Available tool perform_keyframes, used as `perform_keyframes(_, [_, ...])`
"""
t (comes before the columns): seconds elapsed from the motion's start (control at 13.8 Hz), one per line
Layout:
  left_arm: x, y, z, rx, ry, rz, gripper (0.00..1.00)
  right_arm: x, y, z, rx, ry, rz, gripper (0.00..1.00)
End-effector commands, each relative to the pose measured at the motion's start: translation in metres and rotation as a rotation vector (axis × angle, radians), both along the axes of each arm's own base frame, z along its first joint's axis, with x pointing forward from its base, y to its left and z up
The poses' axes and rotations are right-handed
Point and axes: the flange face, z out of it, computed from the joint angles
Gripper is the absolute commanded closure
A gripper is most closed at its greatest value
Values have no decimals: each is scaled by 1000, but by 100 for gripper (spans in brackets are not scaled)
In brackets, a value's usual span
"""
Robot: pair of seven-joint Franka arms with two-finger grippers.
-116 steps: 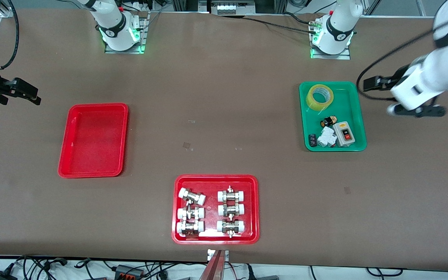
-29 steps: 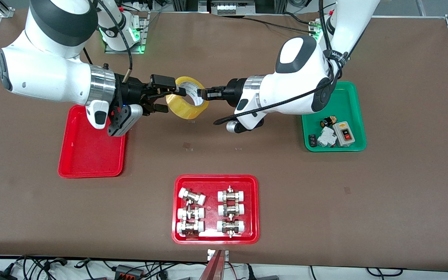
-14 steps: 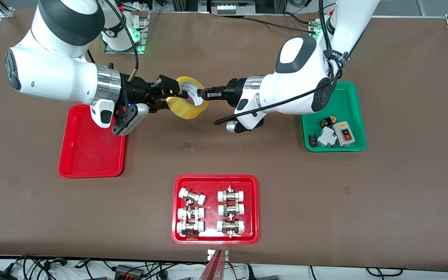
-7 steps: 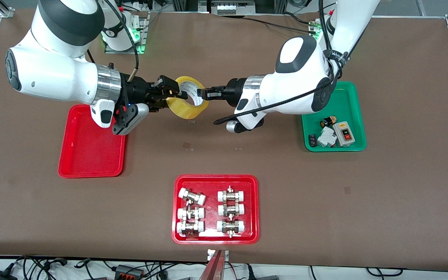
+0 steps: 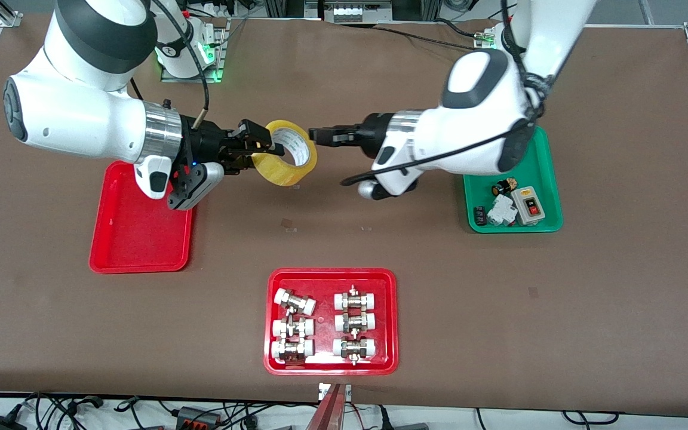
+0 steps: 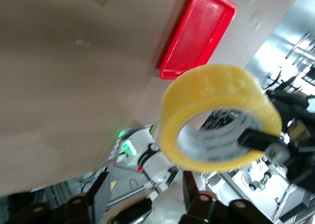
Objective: Left arm passes tape to right arm into tray
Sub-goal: 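Carry the tape with the right gripper while the left gripper withdraws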
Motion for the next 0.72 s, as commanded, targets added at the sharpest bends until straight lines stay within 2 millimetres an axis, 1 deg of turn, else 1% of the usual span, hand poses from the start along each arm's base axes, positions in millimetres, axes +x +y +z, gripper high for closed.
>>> perform_keyframes(0.0, [14,85,5,121,14,-60,0,22,-48,-9,-10,34,-61,82])
perform_keyframes(0.07, [17,113,5,174,-11,-102,0,34,-73,-25,-14,60,-88,81])
perform_keyframes(0.14, [20,141,7,187,-58,-150,0,45,-99,-49,-14,77,-87,80])
perform_keyframes(0.22, [23,169,0,215,-108,-221,0,56,-136,-68,-12,85,-96,80])
perform_keyframes(0.29, [24,190,-4,274,-157,-287,0,65,-177,-92,-10,113,-127,80])
perform_keyframes(0.36, [25,208,-3,341,-199,-337,0,70,-215,-115,-6,160,-169,80])
perform_keyframes(0.43, [28,228,-5,386,-233,-384,0,72,-254,-139,1,217,-209,80])
perform_keyframes(0.51, [29,246,-4,416,-276,-438,0,69,-286,-157,1,266,-230,80])
perform_keyframes(0.58, [31,272,-6,452,-309,-482,0,64,-315,-174,-27,290,-220,80])
perform_keyframes(0.65, [33,295,-2,466,-342,-510,0,60,-336,-189,-48,290,-196,80])
